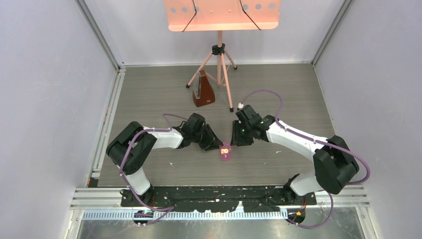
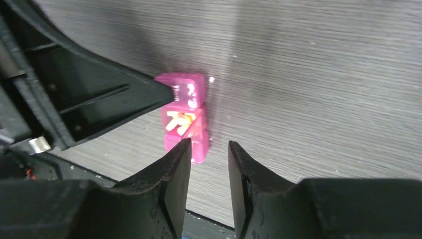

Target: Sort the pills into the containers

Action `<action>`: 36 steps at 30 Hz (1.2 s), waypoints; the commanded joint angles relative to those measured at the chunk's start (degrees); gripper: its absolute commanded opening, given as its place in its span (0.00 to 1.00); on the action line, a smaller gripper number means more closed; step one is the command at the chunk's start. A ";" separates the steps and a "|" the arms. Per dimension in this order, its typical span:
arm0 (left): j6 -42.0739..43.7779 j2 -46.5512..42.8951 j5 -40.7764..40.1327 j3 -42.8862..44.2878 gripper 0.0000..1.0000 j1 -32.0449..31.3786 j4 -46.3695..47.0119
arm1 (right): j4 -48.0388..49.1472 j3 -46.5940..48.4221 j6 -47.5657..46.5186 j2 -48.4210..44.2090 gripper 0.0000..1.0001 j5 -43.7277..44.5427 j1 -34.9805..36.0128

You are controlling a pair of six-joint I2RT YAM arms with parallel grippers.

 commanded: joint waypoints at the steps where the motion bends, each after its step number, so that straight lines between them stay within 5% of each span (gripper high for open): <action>1: 1.07 1.13 -2.96 -0.67 0.30 -0.33 -5.97 | 5.97 -0.04 -0.74 0.27 0.42 -6.90 0.15; 19: 0.68 2.01 -2.59 -0.88 0.29 -0.30 -5.36 | 8.20 -0.04 -0.14 -2.69 0.46 -10.49 0.33; 22: 0.72 1.96 -2.60 -0.93 0.29 -0.26 -5.18 | 4.10 0.34 0.50 -3.31 0.48 -5.26 0.05; 29: 0.89 1.74 -2.48 -1.23 0.29 -0.25 -5.26 | 2.10 -3.29 2.85 -7.22 0.31 2.18 -4.19; 36: 0.81 1.80 -2.43 -1.25 0.29 -0.26 -5.09 | 0.47 -2.63 0.66 -3.38 0.27 0.40 -4.61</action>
